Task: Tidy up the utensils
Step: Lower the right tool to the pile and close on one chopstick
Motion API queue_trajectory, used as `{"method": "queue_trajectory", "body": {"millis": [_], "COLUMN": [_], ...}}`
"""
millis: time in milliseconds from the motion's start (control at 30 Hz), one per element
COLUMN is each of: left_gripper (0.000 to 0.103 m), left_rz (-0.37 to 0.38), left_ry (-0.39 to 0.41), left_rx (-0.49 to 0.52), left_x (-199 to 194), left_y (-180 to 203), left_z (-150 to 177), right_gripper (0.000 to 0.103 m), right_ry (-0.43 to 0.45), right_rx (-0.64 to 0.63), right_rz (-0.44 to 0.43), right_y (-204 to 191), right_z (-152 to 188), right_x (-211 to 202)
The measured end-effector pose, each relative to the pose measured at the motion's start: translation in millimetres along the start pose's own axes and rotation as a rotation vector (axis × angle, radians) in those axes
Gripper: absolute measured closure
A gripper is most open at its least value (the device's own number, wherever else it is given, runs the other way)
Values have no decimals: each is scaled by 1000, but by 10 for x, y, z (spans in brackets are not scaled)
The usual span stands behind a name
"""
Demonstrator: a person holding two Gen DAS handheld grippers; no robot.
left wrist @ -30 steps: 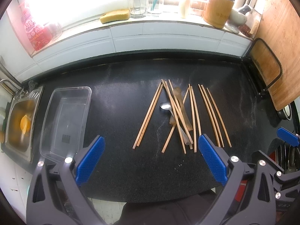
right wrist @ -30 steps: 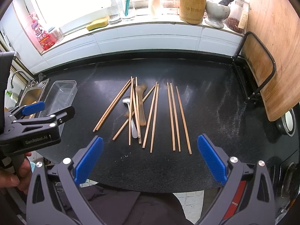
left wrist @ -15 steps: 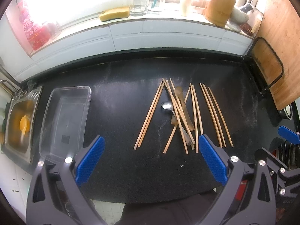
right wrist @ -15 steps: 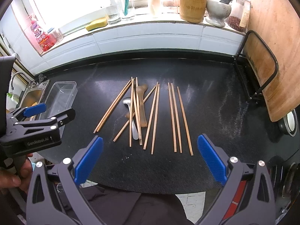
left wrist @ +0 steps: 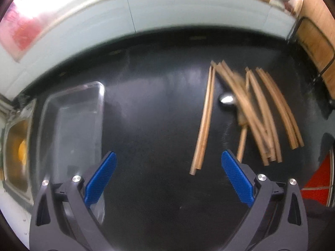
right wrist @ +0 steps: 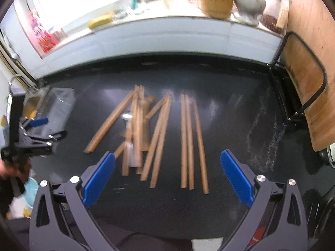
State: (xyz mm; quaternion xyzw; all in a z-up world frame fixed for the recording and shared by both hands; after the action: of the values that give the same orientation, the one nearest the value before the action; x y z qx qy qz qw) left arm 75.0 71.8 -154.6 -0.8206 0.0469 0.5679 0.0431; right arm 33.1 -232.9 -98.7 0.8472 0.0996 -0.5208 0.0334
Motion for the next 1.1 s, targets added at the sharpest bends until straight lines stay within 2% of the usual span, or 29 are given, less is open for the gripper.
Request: {"method": "queue_trajectory", "body": {"millis": [167,267,533,667,733,767,1100], "left_gripper": [6,6,5,5,6,5,5], "left_rz": [19,-34,32,104,113,96,148], "left_ry": [-27,-63,-107,-113,-125,-106,13], "left_rx": [120,164,222,230,239,262,349], "left_x": [481,713,1070,1178,1239,1254,1307], "left_y": [72,112,194,232,222,227,443], "left_z": [-130,-219,-446,-632,-672,-682,-956], "right_gripper": [6,6,6,6,6,6,10], "right_ry": [-55,-79,-130,-148,-156,-160,-159], "right_rx": [-22,-54,-52,-47,-46,-50,-118], "right_rz": [30,49,32,14,6,4,15], "right_y": [358,465,581,583,597,607,797], "right_z": [149,163,52,-22,-48,-67,-198], "right_x": [481,709,1120,1259,1324,1362,1566]}}
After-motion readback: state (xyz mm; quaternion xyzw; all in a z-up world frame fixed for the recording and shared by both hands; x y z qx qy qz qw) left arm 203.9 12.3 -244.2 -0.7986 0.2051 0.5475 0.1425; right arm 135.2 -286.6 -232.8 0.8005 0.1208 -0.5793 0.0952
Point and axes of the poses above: each gripper's, at about its wrist camera, not at the fingertips, and x roughly the way its jaws point, y to its right, z to its underside, the point moved 4 cm from there along x, roughly the way its jaws point, and after that the axes turned 4 degrees about -x, right-handed, at the moved point
